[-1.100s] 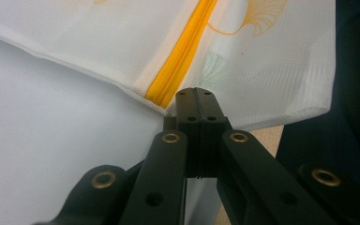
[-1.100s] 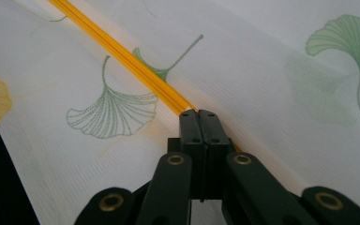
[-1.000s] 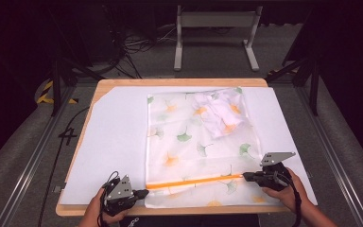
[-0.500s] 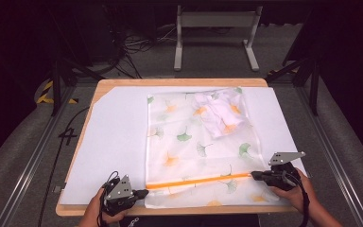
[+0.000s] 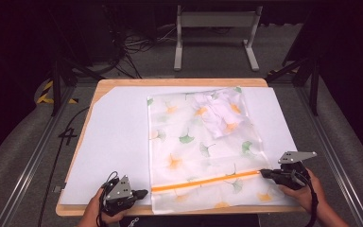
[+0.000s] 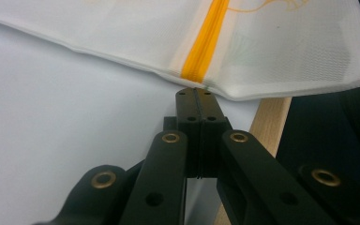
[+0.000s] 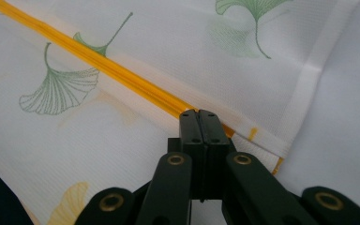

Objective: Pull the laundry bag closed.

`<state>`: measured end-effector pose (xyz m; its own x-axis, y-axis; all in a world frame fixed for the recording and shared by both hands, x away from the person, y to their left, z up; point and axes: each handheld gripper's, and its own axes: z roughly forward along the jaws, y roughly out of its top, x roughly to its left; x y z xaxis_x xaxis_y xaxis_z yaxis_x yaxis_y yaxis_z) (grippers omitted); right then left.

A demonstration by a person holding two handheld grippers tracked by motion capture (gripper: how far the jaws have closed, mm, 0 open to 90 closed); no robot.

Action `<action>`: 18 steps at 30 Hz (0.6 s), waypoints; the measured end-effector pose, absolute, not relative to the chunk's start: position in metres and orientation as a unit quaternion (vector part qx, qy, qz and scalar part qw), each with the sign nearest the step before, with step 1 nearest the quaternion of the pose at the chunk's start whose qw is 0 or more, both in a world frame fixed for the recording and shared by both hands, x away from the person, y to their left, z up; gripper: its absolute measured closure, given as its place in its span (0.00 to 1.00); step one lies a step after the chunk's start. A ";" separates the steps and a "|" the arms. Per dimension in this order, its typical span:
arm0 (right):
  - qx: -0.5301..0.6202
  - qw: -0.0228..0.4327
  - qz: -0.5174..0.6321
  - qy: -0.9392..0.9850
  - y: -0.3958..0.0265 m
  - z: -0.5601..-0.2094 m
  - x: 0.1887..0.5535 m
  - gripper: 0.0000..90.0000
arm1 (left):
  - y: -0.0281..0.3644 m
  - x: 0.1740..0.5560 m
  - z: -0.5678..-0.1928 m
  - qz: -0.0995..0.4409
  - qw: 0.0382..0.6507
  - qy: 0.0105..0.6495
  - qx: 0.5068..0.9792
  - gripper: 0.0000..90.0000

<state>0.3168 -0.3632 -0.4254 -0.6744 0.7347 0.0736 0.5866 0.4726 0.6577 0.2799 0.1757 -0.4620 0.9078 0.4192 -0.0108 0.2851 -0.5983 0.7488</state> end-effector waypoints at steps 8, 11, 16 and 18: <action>0.385 0.103 0.340 0.852 -0.358 -0.427 0.317 1.00 | 0.175 0.278 -0.456 0.080 0.434 0.206 0.873 1.00; 0.392 0.103 0.342 0.848 -0.360 -0.428 0.317 1.00 | 0.165 0.276 -0.446 0.082 0.462 0.191 0.862 1.00; 0.391 0.104 0.340 0.849 -0.361 -0.428 0.317 1.00 | 0.141 0.272 -0.451 0.057 0.447 0.155 0.879 1.00; 0.390 0.106 0.338 0.850 -0.360 -0.427 0.316 1.00 | 0.136 0.273 -0.454 0.052 0.428 0.152 0.889 1.00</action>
<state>0.3164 -0.3604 -0.4275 -0.6726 0.7352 0.0837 0.5917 0.4665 0.6575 0.2730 0.1358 -0.4541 0.9481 0.3156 -0.0380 0.2266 -0.5871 0.7771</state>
